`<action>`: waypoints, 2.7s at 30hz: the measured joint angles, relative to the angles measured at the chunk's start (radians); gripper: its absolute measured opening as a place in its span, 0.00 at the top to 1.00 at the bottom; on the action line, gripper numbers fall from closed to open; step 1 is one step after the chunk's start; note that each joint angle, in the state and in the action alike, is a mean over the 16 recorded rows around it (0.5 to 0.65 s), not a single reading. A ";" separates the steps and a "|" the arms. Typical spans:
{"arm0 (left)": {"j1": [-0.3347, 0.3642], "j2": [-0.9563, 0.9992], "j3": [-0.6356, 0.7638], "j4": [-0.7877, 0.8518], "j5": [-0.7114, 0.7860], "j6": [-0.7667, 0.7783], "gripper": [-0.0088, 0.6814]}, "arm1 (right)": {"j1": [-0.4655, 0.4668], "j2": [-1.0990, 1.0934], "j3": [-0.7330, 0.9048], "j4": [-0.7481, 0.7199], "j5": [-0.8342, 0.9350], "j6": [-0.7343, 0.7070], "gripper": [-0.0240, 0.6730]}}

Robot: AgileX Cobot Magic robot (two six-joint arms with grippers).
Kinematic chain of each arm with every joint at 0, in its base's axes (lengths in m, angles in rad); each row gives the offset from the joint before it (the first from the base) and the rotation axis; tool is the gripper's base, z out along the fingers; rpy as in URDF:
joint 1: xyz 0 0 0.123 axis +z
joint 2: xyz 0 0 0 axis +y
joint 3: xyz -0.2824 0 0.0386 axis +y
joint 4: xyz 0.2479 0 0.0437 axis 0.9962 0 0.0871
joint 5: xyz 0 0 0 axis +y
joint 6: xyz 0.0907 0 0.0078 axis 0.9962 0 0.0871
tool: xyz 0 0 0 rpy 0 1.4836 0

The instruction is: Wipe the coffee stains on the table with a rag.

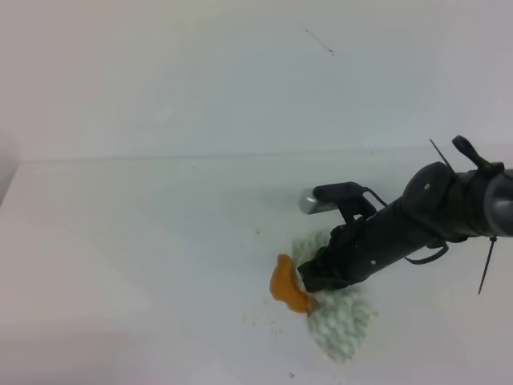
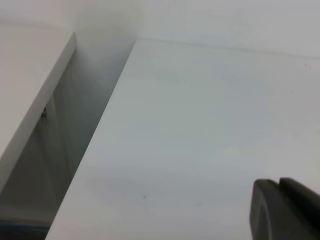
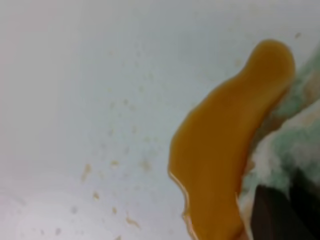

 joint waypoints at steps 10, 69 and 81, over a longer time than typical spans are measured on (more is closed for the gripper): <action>0.000 0.000 0.000 0.000 0.000 0.000 0.99 | 0.052 0.036 -0.025 0.032 -0.005 0.007 0.96; 0.000 0.000 0.000 0.000 0.000 0.000 0.99 | 0.078 0.120 -0.167 -0.042 0.058 0.164 0.96; 0.000 0.000 0.000 0.000 0.000 0.000 0.99 | -0.057 -0.022 -0.154 -0.094 0.070 0.117 0.95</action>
